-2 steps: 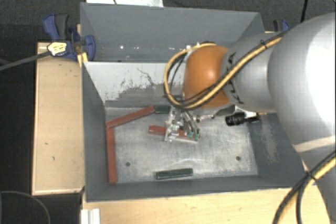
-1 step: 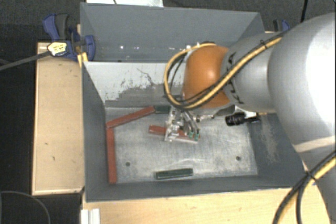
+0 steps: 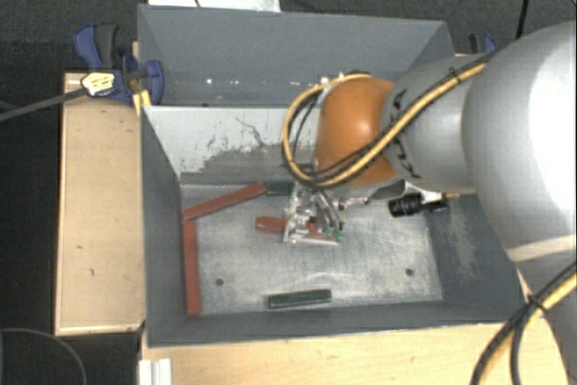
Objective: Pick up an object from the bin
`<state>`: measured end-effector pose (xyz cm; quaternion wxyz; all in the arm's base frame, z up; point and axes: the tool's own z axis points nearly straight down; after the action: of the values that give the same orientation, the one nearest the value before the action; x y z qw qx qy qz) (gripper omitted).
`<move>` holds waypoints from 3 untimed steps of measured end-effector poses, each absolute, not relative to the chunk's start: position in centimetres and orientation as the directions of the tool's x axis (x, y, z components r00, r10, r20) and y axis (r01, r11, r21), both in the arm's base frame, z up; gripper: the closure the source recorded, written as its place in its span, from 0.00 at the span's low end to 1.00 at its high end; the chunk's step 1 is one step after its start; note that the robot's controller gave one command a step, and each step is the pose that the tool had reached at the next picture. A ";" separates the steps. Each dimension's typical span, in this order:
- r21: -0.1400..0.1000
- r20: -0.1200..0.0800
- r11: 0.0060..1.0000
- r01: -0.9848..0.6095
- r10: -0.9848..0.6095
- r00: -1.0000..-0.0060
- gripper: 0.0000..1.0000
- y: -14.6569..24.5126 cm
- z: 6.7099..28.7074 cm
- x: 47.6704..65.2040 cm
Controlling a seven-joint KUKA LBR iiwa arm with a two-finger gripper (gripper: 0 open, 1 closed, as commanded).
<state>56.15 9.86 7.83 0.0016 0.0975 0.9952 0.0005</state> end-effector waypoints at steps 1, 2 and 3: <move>-0.002 0.006 0.981 0.194 0.194 -0.981 1.00 9.8 9.6 55.9; 0.001 -0.001 0.981 0.194 0.194 -0.981 1.00 9.9 11.5 56.1; 0.002 -0.003 0.981 0.194 0.194 -0.981 1.00 9.9 12.7 56.1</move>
Offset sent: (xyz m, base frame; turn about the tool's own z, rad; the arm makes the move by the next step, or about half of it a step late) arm 0.0000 -0.0001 0.0287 0.0000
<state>56.13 9.88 12.74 0.0017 0.0975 0.9952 0.0008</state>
